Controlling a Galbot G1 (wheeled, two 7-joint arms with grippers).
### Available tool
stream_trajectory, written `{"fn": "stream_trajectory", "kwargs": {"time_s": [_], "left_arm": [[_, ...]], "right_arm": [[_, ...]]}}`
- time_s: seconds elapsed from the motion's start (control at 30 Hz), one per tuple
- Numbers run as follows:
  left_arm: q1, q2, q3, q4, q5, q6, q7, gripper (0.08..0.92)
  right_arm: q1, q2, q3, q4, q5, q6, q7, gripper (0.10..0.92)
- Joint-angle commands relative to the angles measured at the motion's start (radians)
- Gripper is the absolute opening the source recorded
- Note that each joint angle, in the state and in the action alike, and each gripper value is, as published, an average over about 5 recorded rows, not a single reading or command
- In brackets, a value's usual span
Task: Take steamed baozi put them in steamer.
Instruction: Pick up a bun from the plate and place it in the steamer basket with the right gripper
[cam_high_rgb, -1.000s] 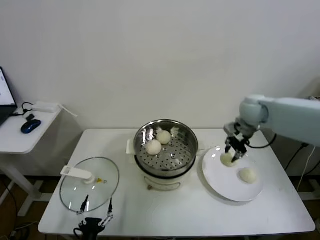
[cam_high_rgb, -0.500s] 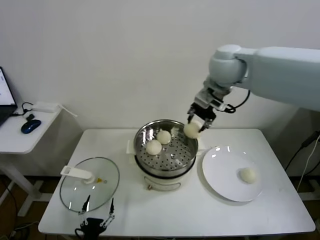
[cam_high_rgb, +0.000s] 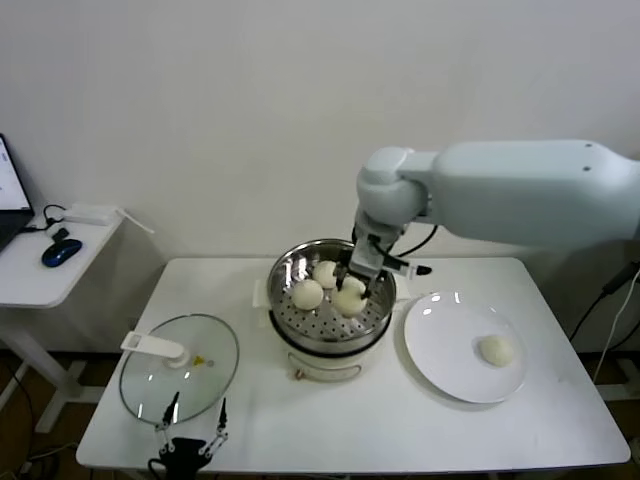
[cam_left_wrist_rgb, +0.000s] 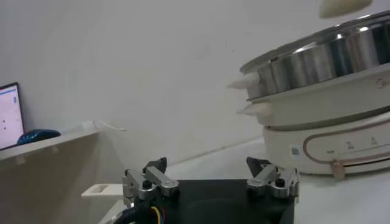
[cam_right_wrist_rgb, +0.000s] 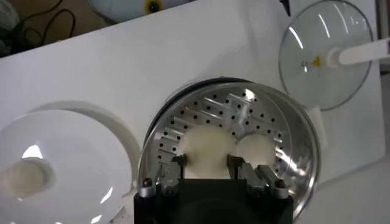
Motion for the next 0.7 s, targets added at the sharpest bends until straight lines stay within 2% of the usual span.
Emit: {"fn": "stream_trajectory", "kwargs": {"time_s": [0.03,0.27,0.53,0.7], "left_arm": [[-0.005,-0.018,-0.004,0.008,0.003,0.002,-0.001,0.823],[-0.009,-0.016,-0.009,0.015,0.001,0.003,-0.002,0.823],[-0.016,-0.014,-0.013,0.024,0.001,0.001,-0.002,0.823],[-0.016,-0.016,-0.009,0.023,0.003,0.002,-0.002,0.823]], "right_arm": [[-0.185,0.058,0.027,-0.052,-0.153,0.048,0.06,0.493],[-0.242,0.1,0.048,-0.149,-0.191,0.08,0.072,0.494],[-0.239,0.103,0.036,-0.177,-0.153,0.081,0.091,0.499],[-0.159,0.093,0.016,-0.184,-0.006,0.067,0.103,0.602]]}}
